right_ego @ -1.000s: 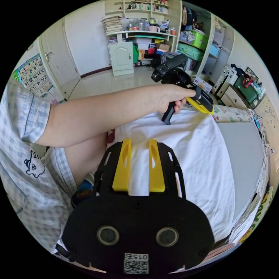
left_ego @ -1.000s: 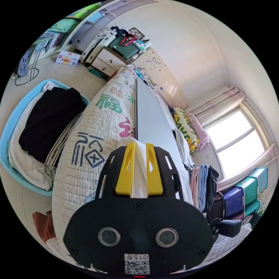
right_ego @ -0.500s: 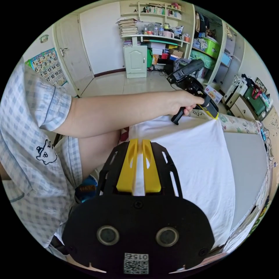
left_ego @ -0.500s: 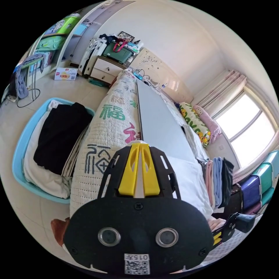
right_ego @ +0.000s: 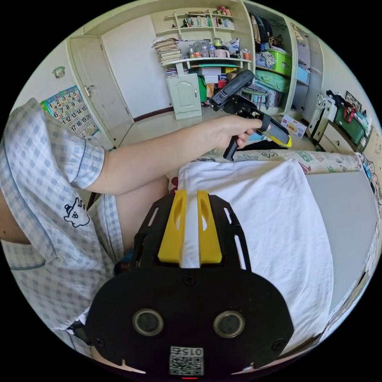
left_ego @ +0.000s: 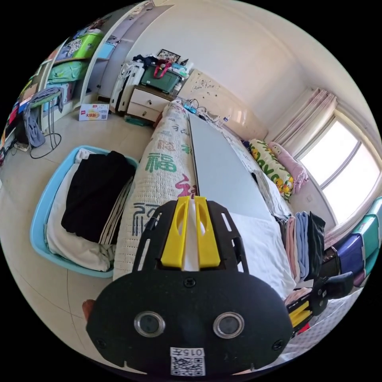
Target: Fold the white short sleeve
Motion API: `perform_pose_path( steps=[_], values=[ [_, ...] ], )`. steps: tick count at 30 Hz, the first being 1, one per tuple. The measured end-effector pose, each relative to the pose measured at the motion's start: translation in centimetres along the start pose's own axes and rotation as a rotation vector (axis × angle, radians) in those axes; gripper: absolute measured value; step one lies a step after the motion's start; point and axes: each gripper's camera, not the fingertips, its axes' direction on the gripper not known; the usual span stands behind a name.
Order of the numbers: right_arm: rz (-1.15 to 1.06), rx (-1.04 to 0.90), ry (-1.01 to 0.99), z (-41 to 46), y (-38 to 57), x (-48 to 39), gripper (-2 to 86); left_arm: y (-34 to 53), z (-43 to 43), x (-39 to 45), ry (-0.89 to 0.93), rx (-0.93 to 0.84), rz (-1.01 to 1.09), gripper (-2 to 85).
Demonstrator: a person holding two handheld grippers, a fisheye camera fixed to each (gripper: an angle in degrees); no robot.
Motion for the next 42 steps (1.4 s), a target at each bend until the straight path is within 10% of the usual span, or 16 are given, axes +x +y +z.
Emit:
perform_pose_path(
  steps=[5, 15, 24, 42],
  values=[
    [-0.038, -0.095, -0.066, 5.1, 1.7, 0.0, 5.4, 0.8, 1.7, 1.9, 0.11, -0.123, 0.122, -0.6],
    [0.375, 0.286, 0.194, -5.0, 20.2, 5.3, 5.1, 12.8, -3.7, 12.4, 0.433, -0.238, 1.019, 0.4],
    [1.04, 0.413, 0.495, -3.8, 36.4, 12.1, 8.7, 18.8, 2.1, 23.3, 0.495, -0.355, 1.158, 6.8],
    [1.136, 0.307, 0.492, 13.1, 43.9, 21.8, 1.0, 21.5, 16.7, 29.6, 0.431, -0.59, 1.025, 2.1]
  ],
)
